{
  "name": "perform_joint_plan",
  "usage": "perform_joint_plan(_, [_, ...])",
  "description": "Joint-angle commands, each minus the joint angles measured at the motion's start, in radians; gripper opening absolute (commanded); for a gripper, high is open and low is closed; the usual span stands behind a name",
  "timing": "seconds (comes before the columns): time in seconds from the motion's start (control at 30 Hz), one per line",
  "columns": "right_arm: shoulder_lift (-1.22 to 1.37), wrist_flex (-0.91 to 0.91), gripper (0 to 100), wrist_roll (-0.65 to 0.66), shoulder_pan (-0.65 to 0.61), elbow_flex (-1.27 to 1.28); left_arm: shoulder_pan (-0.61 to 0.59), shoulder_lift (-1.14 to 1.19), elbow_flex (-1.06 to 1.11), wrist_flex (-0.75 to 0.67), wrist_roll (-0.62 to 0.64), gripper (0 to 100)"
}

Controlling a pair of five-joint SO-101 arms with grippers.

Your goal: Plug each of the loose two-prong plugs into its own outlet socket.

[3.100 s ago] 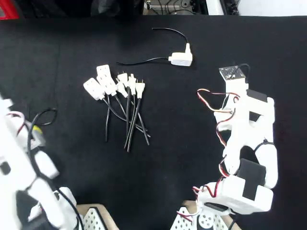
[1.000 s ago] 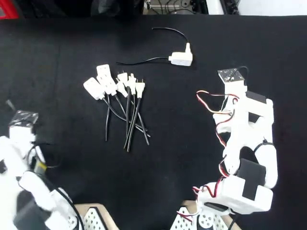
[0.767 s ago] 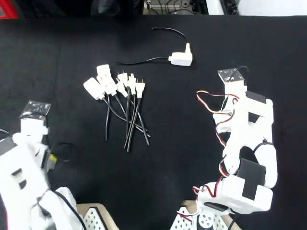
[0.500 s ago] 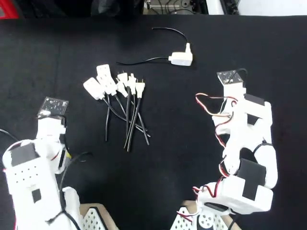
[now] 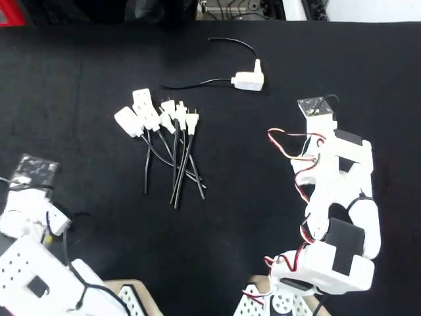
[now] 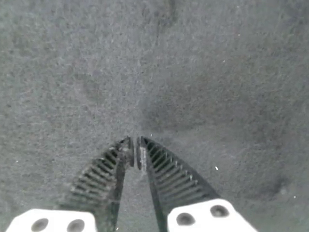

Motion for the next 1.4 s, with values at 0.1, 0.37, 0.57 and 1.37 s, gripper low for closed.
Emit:
perform_joint_plan(0.1, [-0.045,-0.003,1.2,0.011,0.017,-0.004,-0.111,0.252,-0.028,-0.101,-0.017,19])
perform_joint_plan(0.37, [-0.048,-0.006,1.2,0.011,0.017,0.016,-0.104,0.528,-0.022,-0.258,-0.008,18])
perform_joint_plan(0.57, [-0.048,-0.008,1.2,0.011,0.015,0.016,-0.013,0.609,-0.018,-0.318,0.199,18])
perform_joint_plan(1.37, [-0.047,-0.011,1.2,0.011,0.015,0.013,0.526,0.609,-0.163,-0.548,1.123,18])
